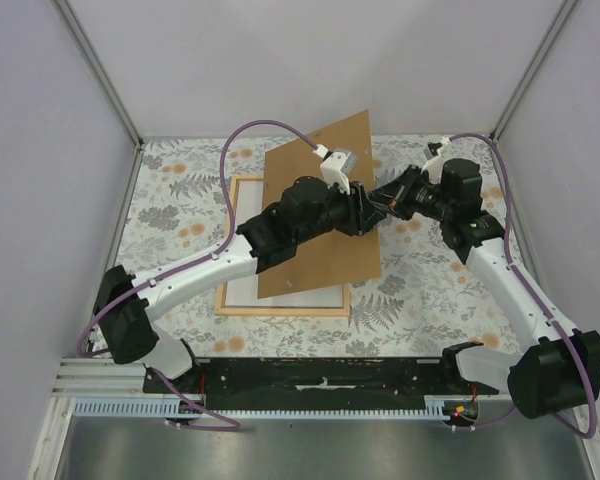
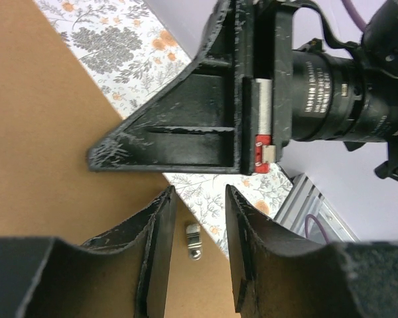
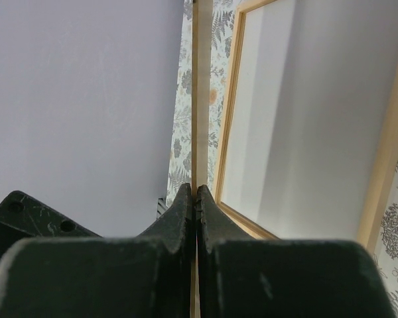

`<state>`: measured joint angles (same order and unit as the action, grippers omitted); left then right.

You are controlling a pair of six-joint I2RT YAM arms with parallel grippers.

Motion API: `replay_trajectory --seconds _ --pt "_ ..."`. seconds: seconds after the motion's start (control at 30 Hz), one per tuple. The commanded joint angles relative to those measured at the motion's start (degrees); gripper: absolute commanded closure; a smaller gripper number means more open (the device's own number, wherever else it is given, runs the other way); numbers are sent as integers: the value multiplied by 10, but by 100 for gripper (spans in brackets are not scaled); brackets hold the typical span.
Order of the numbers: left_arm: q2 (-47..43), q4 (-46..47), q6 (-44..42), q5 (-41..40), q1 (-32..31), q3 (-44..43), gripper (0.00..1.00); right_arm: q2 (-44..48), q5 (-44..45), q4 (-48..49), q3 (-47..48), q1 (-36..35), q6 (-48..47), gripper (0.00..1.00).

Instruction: Put the photo into the frame

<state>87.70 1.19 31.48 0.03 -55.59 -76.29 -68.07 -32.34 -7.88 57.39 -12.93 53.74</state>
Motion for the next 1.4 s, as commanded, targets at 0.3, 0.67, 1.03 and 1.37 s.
replay_trajectory --seconds 0.3,0.67,1.03,1.37 --pt "-122 -137 16 -78 105 6 54 0 -43 101 29 11 22 100" --pt "-125 -211 75 -36 358 92 53 -7 -58 204 -58 9 75 100" --pt "-81 -182 85 21 488 159 53 -65 -41 343 -140 -13 125 100" --pt "-41 -169 94 50 530 185 53 -141 2 411 -149 -72 144 100"
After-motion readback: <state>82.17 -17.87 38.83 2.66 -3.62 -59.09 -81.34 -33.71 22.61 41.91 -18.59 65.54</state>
